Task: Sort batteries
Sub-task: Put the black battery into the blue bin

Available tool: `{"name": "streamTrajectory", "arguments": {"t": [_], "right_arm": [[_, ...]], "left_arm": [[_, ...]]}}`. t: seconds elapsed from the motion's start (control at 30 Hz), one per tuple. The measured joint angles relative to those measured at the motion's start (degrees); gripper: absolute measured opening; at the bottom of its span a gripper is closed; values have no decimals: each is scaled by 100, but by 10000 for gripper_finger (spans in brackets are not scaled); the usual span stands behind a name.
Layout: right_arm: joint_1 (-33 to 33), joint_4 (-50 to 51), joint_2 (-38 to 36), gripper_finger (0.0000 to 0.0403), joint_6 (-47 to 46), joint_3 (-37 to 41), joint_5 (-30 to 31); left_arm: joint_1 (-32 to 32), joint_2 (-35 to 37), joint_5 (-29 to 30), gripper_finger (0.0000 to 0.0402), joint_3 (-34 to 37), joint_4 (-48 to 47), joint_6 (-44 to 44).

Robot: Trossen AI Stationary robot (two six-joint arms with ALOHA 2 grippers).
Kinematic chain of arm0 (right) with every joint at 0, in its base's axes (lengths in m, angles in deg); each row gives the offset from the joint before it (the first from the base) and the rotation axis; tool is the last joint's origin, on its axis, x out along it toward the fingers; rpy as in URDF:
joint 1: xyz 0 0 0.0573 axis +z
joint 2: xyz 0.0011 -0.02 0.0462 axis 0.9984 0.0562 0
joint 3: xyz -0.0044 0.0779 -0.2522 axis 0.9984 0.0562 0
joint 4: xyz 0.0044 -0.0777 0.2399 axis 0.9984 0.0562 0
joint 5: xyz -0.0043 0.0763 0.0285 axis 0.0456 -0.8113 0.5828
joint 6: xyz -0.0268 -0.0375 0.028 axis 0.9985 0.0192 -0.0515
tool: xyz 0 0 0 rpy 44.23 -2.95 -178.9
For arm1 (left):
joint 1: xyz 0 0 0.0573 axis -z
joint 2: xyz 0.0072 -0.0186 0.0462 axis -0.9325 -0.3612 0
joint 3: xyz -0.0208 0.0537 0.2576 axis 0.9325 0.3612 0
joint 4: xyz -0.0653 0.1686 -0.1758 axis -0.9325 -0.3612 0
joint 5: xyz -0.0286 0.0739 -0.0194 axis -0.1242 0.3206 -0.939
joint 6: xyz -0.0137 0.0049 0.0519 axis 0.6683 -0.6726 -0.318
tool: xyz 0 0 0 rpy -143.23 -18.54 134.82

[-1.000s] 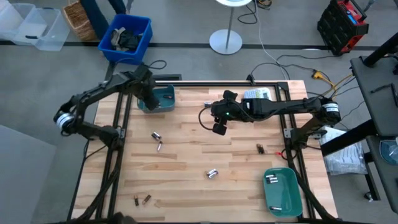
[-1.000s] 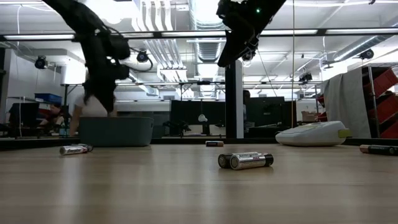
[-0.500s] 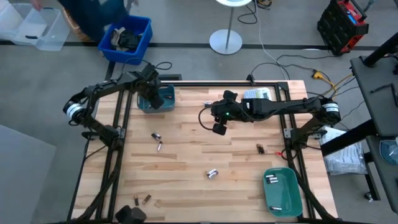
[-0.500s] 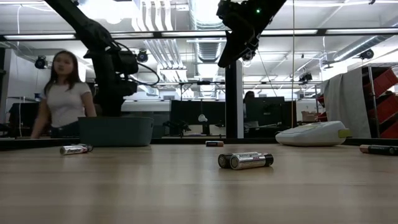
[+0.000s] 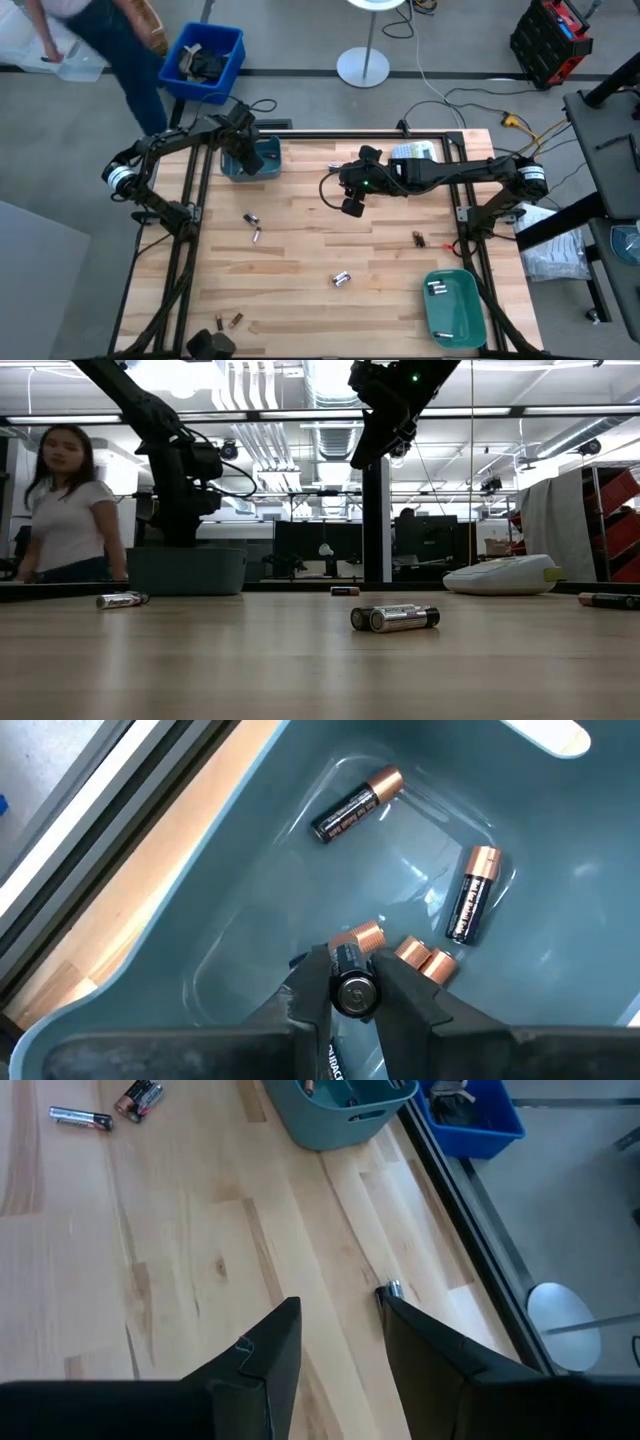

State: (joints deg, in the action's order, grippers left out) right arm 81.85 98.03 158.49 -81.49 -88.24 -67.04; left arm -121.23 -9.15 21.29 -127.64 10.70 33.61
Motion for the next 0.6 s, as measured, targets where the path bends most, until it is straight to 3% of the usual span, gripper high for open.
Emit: {"name": "streamTrajectory", "arguments": {"t": [0.33,0.6], "right_arm": [[0,2,0,118,2,0,0],[0,17,0,135,7,0,0]], "left_arm": [[0,0,37,48,0,82,73],[0,0,52,75,0,82,151]]}}
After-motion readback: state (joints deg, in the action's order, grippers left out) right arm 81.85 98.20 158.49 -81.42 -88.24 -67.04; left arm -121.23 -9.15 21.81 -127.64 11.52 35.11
